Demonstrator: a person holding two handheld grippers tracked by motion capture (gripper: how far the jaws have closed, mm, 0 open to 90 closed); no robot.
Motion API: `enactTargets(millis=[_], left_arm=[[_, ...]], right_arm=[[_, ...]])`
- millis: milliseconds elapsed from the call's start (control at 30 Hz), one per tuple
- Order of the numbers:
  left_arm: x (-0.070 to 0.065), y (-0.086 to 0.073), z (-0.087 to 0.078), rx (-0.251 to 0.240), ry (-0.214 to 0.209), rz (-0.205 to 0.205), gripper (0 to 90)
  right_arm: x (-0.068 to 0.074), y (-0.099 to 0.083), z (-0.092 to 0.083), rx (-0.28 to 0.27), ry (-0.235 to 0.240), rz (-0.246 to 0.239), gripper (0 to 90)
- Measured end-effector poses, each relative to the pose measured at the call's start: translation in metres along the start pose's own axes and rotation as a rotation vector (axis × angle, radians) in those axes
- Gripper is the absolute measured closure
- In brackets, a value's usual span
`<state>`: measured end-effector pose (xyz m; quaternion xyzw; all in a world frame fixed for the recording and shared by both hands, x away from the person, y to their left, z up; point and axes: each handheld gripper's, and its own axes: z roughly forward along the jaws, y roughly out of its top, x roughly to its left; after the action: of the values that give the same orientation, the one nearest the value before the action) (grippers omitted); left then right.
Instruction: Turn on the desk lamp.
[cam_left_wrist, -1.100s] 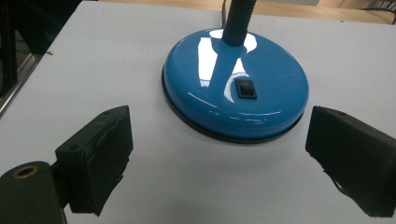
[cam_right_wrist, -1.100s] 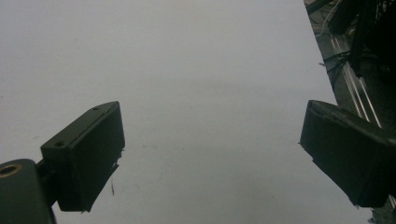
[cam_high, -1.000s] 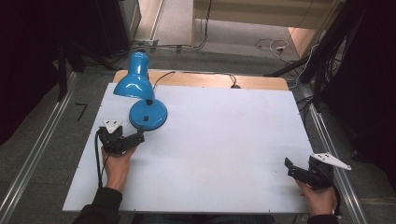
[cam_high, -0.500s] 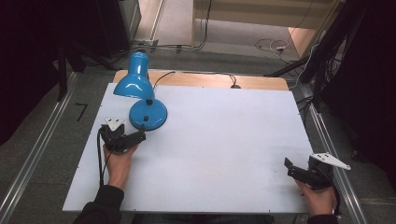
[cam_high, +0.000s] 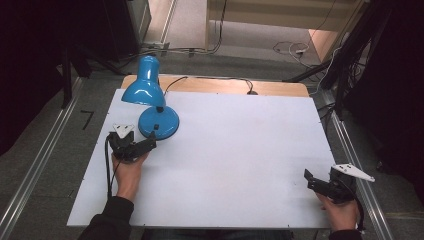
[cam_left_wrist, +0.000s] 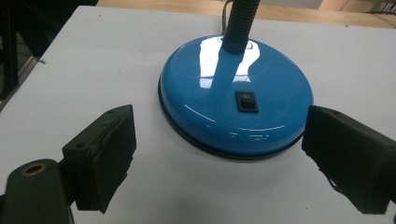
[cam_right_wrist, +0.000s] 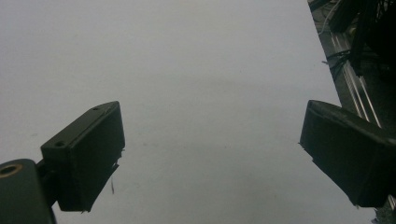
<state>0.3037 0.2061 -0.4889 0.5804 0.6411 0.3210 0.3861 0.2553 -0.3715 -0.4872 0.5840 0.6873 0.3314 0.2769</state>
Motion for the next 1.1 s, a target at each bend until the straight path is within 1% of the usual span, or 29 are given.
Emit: enactTargets(millis=[300,433,767,900,1100], left_arm=[[0.0,0.001,0.002,-0.01,0.008,-0.001,12.7],[0.0,0.002,0.003,-0.003,0.005,0.004,13.3],[-0.004,0.008,0.008,-0.007,0.003,0.006,14.3],[-0.006,0.012,0.011,-0.014,0.001,-0.002,15.3],[-0.01,0.015,0.018,-0.006,0.006,0.003,15.5]], right_arm=[[0.001,0.0,0.0,0.005,-0.003,0.004,5.1],[0.001,0.0,0.001,0.005,-0.001,0.003,5.1],[0.001,0.0,0.001,0.007,-0.001,-0.002,5.1],[0.001,0.0,0.002,0.008,-0.002,-0.004,5.1],[0.001,0.0,0.002,0.007,-0.001,-0.001,5.2]])
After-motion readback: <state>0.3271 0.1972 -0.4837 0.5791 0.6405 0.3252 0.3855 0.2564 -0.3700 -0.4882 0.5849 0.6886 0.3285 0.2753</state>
